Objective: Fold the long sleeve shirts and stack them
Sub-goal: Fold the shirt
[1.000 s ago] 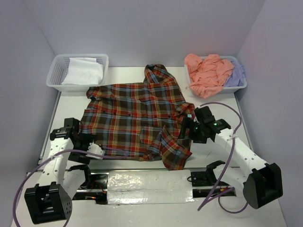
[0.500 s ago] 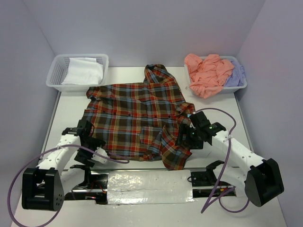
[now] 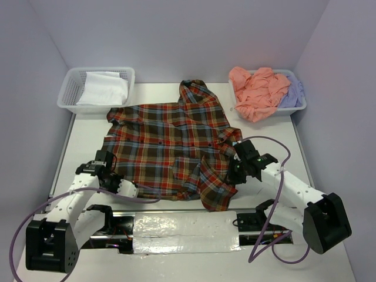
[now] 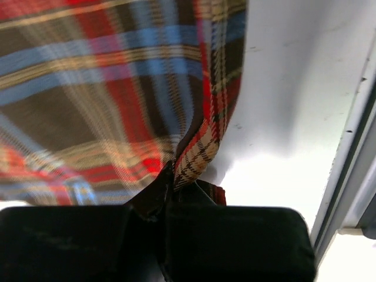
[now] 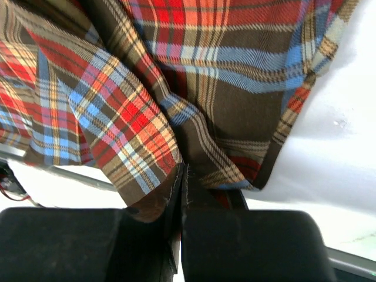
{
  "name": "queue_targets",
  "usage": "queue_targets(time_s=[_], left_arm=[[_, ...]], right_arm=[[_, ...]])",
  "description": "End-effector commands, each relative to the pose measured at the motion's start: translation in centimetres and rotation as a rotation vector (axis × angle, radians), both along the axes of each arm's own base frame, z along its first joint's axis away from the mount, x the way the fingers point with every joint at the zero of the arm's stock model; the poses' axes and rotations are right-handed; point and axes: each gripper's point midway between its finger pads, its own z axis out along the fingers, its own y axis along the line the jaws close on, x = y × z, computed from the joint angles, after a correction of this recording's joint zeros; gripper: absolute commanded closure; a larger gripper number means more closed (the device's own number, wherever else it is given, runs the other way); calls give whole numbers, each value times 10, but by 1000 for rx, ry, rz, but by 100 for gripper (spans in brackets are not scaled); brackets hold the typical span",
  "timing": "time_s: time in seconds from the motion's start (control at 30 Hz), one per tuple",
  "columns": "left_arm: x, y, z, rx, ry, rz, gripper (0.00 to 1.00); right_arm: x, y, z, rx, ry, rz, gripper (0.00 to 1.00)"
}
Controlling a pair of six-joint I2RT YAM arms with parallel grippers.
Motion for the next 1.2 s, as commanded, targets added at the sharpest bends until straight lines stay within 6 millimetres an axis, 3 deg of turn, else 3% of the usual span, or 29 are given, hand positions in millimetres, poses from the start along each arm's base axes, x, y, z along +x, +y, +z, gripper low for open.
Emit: queue_targets(time_s=[0.0,0.1,0.2,0.23,0.37,0.5,0.67,0.77,0.83,1.0,1.07,1.1,1.17], left_arm=[[6,-11,20,-75,-51,56,100],[8,-15,30,-106,-85,66,100],[11,-17,28,-120,-113,73,100],[12,-18,28,-125,-118,71,100],[13,-21,27,-140,-114,69,100],[15,-20,27,-137,-108,81,100],[15,-20,28,-134,-113,75,100],[16,-20,27,-131,-121,68,100],[18,-19,27,-127,-122,73,100],[24,-18,28,-129,-132,102,100],[26,-18,31,-131,-141,117,100],[26,-18,32,-134,-141,122,100],[27,-18,36,-142,-146,148,100]], right_arm=[[-2,0,17,5,-39,28,100],[-8,-3,26,14,-49,31,100],[-15,-4,21,16,-24,23,50],[-14,-4,20,10,-24,25,29],[-13,3,19,24,-21,64,13],[-4,14,35,58,-79,94,12],[3,12,57,47,-169,107,9],[-3,20,51,99,-174,143,6],[-9,17,31,72,-137,145,6],[-13,39,18,101,-114,222,9],[-14,41,14,72,-97,237,27],[-18,40,13,54,-86,252,48],[-12,35,18,21,-114,233,75]])
